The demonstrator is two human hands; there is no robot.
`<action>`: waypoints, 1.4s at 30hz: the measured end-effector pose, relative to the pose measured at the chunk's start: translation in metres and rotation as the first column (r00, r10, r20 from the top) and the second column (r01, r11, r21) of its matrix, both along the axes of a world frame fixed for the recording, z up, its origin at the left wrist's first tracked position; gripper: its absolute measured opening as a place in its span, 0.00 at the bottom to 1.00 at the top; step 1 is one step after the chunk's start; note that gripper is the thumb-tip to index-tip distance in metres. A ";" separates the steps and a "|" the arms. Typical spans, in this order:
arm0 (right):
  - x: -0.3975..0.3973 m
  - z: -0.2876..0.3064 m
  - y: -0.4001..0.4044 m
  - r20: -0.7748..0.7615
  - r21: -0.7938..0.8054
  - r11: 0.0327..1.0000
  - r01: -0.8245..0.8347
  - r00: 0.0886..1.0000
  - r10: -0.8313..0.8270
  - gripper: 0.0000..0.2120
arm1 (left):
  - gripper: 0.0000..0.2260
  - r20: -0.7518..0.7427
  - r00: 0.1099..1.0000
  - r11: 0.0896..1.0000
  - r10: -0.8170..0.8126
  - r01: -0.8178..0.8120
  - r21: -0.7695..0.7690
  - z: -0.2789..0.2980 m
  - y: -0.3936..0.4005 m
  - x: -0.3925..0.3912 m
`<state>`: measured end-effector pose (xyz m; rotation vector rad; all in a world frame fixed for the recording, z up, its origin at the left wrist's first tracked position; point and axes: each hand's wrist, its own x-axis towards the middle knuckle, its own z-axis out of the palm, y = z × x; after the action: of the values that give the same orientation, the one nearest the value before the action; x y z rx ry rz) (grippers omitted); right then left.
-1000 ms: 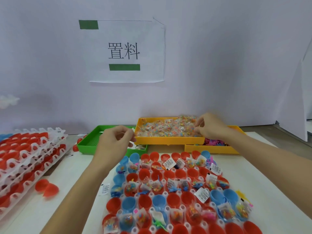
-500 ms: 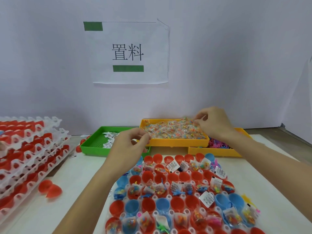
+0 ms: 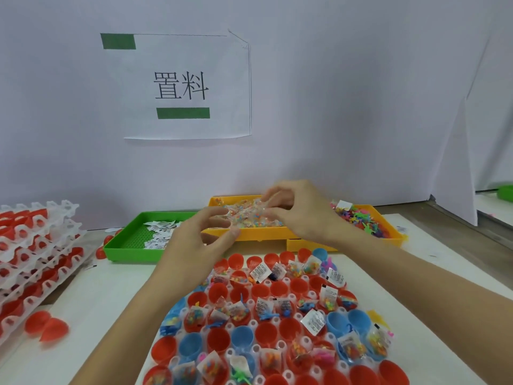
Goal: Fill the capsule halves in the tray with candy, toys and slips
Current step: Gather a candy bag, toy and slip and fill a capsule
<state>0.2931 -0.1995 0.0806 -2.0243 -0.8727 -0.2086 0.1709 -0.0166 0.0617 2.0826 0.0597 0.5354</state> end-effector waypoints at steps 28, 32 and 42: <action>0.088 -0.056 -0.105 0.143 -0.411 0.606 0.682 0.704 -0.696 0.05 | 0.02 0.040 0.999 0.999 0.027 -0.025 -0.040 0.008 -0.010 -0.004; 0.087 -0.052 -0.101 0.179 -0.368 0.612 0.700 0.699 -0.692 0.05 | 0.02 0.041 0.999 0.999 0.032 -0.031 -0.029 0.009 -0.009 -0.005; 0.075 -0.028 -0.089 0.107 -0.010 0.722 0.692 0.719 -0.687 0.09 | 0.04 0.030 1.000 0.982 -0.003 0.008 -0.188 0.010 -0.008 -0.007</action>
<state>0.3678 -0.2890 0.0525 -2.3249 -0.1190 -0.7131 0.1638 -0.0242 0.0716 1.8895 0.0842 0.5365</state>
